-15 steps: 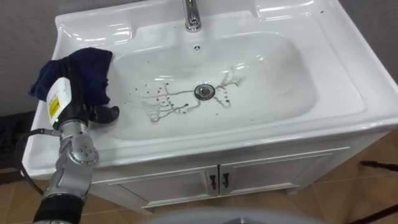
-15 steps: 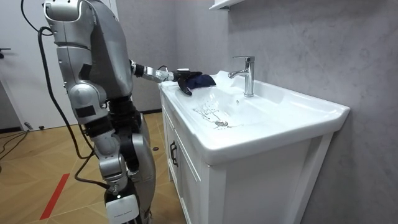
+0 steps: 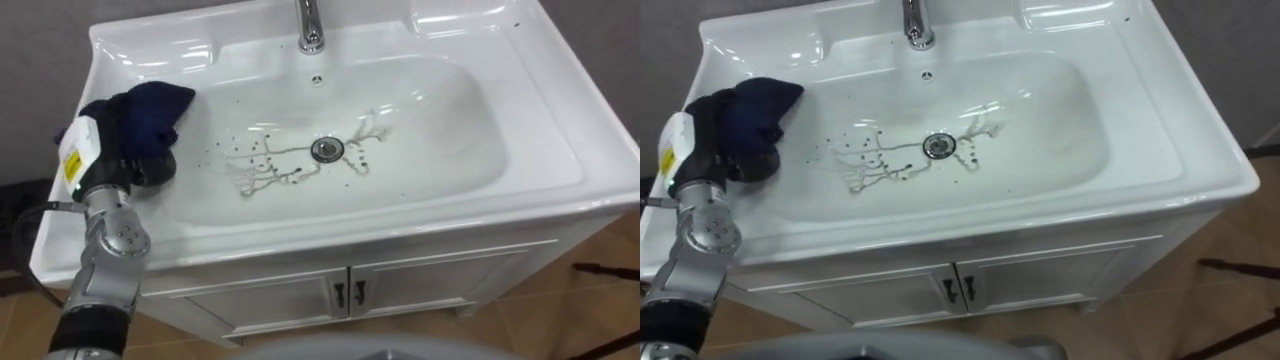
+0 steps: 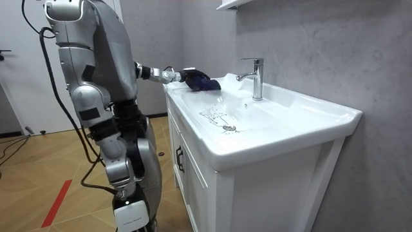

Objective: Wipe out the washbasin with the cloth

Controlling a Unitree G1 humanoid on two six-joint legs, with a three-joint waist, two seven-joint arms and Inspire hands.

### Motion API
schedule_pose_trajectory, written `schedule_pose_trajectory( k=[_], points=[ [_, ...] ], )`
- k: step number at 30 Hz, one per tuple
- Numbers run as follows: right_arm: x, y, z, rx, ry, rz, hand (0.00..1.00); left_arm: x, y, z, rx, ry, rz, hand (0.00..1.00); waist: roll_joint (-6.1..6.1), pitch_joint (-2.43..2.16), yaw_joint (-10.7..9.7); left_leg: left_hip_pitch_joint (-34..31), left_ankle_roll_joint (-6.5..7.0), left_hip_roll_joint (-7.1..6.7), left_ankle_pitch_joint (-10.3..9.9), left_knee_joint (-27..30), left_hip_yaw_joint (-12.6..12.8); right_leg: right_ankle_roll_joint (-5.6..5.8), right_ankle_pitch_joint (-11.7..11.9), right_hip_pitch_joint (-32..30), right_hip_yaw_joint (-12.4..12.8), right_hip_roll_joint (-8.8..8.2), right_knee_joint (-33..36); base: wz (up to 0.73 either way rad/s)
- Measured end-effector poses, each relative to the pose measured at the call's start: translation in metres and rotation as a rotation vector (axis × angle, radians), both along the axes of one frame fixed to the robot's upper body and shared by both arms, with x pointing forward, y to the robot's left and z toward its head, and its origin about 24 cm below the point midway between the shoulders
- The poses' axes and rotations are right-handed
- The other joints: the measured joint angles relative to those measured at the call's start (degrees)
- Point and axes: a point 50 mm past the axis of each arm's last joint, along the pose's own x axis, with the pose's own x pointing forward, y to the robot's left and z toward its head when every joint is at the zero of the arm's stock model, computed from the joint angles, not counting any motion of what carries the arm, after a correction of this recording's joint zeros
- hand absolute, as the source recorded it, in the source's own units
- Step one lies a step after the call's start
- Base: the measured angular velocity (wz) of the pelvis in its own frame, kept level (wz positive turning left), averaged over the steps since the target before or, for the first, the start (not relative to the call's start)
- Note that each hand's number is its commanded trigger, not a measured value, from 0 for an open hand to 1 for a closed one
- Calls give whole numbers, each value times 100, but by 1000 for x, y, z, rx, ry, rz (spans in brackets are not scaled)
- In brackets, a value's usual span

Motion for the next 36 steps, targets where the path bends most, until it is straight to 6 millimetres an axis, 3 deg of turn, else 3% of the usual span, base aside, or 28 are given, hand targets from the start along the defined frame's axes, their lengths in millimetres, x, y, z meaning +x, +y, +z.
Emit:
schedule_pose_trajectory(
  k=[15,24,29,32,34,36],
  points=[
    [13,1,0,-5,-34,16,0,4,12,5,-79,-17,48,100,68,-10,53,-33,-3,-33,1,1,-5,1,2,47,-20,1,-74,0],
    [19,1,1,4,-76,35,0,10,8,10,-121,-49,35,100,71,-8,112,-65,-3,-33,1,2,-111,7,-22,84,-76,-17,-77,5],
    [21,2,1,6,-95,40,0,10,-1,14,-112,-55,-12,100,66,-2,114,-94,-3,-32,2,13,-299,7,-21,117,-246,-41,-74,18],
    [20,2,1,7,-99,38,0,12,-9,19,-118,-63,-52,100,36,50,93,-119,-3,-41,2,80,-399,8,-21,122,-359,-73,-85,20],
    [23,2,1,6,-117,42,0,11,-14,24,-119,-78,-73,100,28,113,92,-224,-3,-43,1,122,-429,8,-21,72,-407,-96,-89,10],
    [23,3,1,5,-123,36,0,12,-17,27,-115,-92,-88,100,22,115,90,-288,-3,-42,2,120,-464,7,-21,20,-411,-92,-83,9]
  ],
)
